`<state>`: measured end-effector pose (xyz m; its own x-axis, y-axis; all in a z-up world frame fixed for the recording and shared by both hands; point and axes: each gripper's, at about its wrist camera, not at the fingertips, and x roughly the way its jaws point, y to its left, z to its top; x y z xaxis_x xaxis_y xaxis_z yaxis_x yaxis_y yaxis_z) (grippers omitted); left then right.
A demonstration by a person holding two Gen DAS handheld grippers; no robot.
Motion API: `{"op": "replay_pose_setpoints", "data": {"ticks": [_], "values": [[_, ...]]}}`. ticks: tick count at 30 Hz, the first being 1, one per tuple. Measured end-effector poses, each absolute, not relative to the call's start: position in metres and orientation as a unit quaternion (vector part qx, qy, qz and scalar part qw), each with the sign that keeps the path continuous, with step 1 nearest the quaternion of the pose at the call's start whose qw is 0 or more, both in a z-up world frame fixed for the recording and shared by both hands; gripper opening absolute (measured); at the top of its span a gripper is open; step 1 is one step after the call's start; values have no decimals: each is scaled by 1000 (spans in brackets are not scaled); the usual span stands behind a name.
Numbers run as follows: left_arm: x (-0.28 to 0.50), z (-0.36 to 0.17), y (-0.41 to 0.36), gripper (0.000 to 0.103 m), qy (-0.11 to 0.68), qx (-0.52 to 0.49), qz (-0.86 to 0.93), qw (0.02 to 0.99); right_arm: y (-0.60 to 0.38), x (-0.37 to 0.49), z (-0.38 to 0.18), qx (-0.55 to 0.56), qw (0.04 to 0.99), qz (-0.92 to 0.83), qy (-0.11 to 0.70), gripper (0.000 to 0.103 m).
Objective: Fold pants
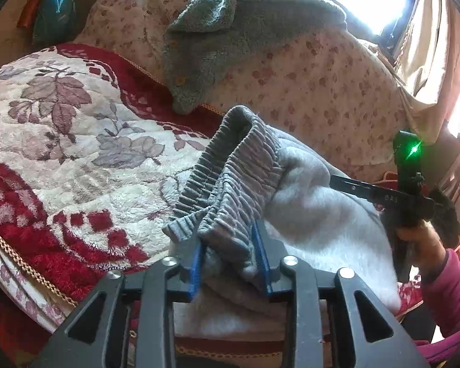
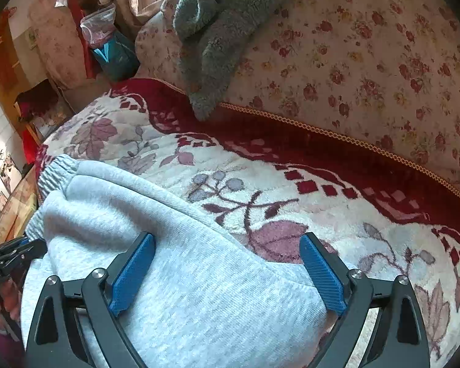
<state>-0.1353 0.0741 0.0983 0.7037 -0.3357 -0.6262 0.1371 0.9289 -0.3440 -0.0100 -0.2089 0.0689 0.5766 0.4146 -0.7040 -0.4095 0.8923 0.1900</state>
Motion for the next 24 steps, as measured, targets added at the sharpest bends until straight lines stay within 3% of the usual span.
{"op": "replay_pose_setpoints", "data": {"ticks": [2,4,5,8,10,24], "values": [[-140,105,69,42,356,-123,-120,918,-214,-15,75,20,888,231,396,97],[-148,114,61,66,347,-101,-102,927,-220,-26,83,35,890,231,392,98],[-151,118,58,71,342,-93,-95,930,-222,-31,86,33,891,230,390,98],[-162,132,49,76,324,-84,-93,938,-227,-49,93,24,897,221,383,98],[-167,141,41,86,314,-82,-87,942,-230,-58,95,21,898,214,385,98],[-167,148,-10,87,305,-77,-98,944,-248,-107,102,43,893,222,390,98]]}}
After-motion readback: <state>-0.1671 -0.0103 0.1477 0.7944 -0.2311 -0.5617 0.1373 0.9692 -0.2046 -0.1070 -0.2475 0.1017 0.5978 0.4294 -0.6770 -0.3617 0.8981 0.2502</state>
